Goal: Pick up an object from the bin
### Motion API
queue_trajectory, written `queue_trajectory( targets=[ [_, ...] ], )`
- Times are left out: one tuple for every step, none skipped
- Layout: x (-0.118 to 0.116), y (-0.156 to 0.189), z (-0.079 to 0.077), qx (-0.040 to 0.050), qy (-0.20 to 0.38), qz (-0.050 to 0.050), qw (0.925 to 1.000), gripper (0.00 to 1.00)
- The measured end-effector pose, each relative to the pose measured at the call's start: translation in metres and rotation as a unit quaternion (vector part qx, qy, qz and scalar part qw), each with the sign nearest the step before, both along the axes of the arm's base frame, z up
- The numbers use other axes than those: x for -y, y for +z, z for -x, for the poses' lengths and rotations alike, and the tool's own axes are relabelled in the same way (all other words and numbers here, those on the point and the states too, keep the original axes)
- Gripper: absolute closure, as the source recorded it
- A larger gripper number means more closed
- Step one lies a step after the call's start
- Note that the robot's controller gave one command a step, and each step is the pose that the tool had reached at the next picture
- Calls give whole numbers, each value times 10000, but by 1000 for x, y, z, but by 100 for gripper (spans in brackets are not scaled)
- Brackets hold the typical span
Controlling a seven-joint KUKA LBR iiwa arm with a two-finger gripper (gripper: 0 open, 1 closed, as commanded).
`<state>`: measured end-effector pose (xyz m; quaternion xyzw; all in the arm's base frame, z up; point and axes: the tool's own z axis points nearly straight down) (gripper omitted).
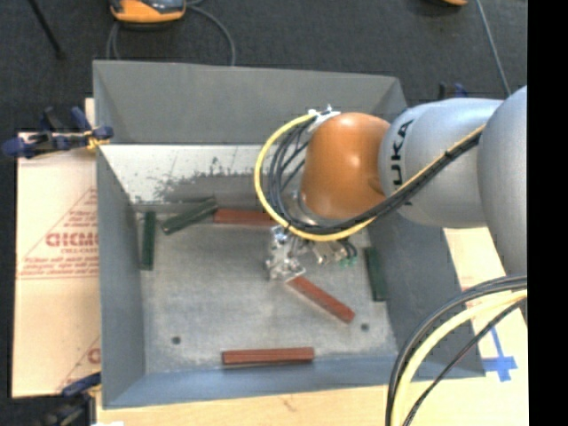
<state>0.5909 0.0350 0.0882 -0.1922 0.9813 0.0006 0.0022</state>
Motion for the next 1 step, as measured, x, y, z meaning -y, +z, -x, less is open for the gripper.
queue_trajectory(
  targets=[
    [0, 0, 0, -3, -9, -1, 10000, 0]
  ],
)
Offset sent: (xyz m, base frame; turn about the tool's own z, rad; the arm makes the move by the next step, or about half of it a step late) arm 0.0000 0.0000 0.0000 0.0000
